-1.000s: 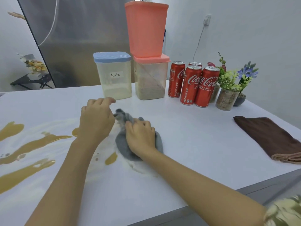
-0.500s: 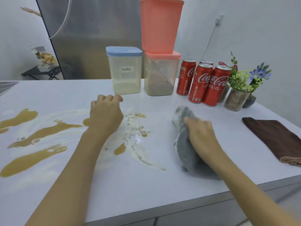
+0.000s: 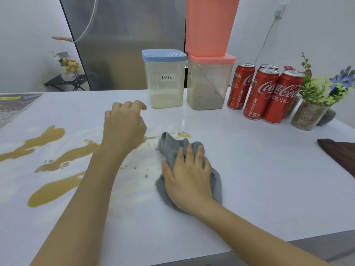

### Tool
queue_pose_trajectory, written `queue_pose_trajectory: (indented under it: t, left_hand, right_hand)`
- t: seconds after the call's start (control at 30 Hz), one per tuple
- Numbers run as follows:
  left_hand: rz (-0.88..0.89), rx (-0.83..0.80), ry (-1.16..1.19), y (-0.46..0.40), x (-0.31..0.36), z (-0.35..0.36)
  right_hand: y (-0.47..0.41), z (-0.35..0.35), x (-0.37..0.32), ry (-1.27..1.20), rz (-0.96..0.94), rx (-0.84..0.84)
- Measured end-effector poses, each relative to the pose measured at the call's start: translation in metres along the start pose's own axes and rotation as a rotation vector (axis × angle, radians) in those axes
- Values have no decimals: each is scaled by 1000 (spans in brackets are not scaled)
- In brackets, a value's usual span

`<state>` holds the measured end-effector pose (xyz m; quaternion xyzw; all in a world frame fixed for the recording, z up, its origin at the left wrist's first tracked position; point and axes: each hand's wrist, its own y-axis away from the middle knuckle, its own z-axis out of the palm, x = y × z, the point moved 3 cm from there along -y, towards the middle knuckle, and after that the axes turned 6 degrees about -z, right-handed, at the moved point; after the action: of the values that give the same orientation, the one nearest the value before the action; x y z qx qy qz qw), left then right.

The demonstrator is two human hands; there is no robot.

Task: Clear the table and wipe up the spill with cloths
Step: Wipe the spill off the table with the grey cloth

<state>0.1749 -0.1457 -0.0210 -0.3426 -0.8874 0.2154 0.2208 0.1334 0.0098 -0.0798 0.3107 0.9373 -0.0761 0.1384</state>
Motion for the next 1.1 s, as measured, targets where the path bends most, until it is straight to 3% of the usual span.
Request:
queue_pose_trajectory:
  t: [0.17, 0.4, 0.53, 0.7, 0.8, 0.9, 1.0, 1.1]
  left_hand:
    - [17, 42, 20, -12, -6, -8]
    - [1, 75, 79, -11, -9, -12]
    - [0, 22, 57, -5, -12, 0]
    - [61, 31, -64, -1, -16, 8]
    - [81, 86, -97, -3, -19, 8]
    - [117, 141, -150, -4, -17, 4]
    - [117, 139, -184, -4, -20, -3]
    - [26, 139, -163, -2, -25, -12]
  right_hand:
    - [-32, 5, -37, -136, -106, 82]
    - [-45, -43, 9, -729, 21, 275]
    - [-51, -64, 71, -519, 4, 386]
    - [-74, -27, 93, 51, 165, 149]
    - [-92, -12, 57, 52, 70, 142]
    - [-100, 5, 7, 63, -197, 178]
    - [-90, 16, -31, -111, -354, 198]
    - [-85, 8, -27, -589, -188, 122]
